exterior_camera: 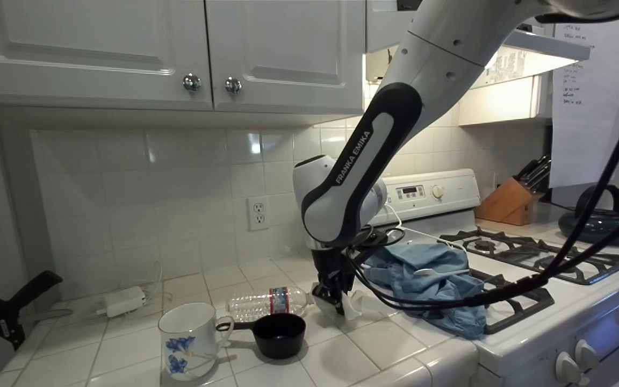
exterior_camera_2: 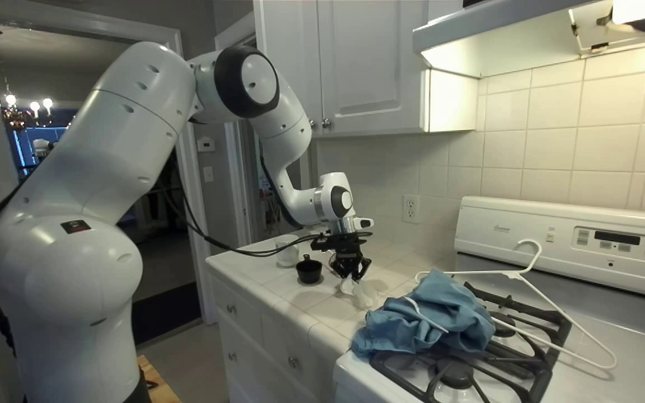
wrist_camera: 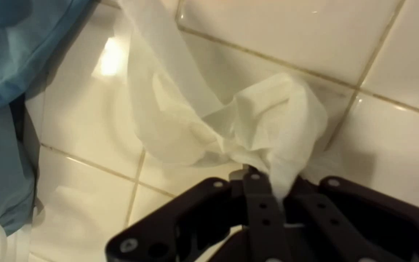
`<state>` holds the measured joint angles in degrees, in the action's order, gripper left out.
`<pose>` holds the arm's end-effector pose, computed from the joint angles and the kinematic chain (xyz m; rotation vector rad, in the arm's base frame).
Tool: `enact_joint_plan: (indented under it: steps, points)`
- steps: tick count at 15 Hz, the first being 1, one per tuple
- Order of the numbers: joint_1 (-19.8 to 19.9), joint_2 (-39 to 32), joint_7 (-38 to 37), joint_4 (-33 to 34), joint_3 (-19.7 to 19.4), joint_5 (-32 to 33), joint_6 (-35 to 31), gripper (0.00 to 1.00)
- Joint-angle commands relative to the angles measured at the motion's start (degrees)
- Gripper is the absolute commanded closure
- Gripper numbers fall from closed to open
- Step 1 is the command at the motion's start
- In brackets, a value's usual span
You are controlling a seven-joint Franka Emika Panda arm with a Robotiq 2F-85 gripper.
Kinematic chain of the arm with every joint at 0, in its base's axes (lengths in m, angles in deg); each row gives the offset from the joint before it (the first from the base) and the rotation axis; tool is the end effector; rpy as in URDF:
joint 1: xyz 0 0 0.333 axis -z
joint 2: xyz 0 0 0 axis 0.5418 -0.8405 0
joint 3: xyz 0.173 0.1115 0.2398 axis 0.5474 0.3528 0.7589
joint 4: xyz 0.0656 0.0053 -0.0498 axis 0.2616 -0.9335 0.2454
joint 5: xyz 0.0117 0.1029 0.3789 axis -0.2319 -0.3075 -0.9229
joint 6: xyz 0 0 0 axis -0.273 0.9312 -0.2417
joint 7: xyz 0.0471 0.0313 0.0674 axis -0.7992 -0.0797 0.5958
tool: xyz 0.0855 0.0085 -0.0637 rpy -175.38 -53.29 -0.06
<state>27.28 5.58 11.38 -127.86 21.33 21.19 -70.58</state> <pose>0.6322 0.0527 0.1818 2.8955 0.2890 0.0016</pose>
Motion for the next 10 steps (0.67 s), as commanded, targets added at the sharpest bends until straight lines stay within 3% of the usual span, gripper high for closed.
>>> enact_joint_plan:
  steps: [1, 5, 7, 10]
  points:
    - [-0.7, -2.8, 1.8, 3.4, -0.8, -2.2, 1.5, 0.99]
    - [-0.8, -0.2, 1.3, 1.0, -1.5, -1.8, 2.9, 0.98]
    - [-0.8, 0.6, 1.1, 0.3, -1.7, -1.9, 4.1, 0.69]
    - [-0.7, 2.2, 0.9, -0.9, -2.0, -1.7, 5.3, 0.50]
